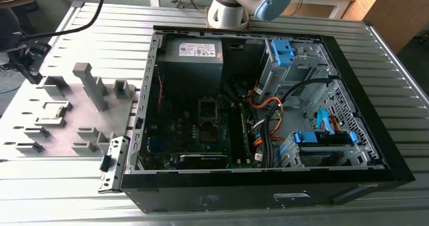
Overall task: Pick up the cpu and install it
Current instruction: 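Pick up the cpu and move it towards the insertion slot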
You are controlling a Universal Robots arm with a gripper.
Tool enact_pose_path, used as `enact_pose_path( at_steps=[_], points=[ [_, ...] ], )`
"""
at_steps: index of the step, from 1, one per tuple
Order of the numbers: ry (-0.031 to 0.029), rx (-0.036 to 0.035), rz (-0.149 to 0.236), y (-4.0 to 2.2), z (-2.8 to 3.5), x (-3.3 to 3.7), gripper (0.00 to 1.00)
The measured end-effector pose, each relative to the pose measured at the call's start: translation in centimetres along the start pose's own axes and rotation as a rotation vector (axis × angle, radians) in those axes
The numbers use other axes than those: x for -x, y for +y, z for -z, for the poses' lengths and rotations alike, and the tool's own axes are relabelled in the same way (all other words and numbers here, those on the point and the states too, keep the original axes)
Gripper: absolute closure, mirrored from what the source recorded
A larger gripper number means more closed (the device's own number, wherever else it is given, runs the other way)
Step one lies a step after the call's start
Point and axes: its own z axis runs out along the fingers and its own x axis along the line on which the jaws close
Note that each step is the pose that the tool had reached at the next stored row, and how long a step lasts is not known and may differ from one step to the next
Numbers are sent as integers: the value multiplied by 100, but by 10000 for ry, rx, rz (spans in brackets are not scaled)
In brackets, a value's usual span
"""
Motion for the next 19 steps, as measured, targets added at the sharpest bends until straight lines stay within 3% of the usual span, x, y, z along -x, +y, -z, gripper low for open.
enact_pose_path(
  at_steps=[19],
  points=[
    [116,-79,68,-53,-334,-35,89]
  ],
)
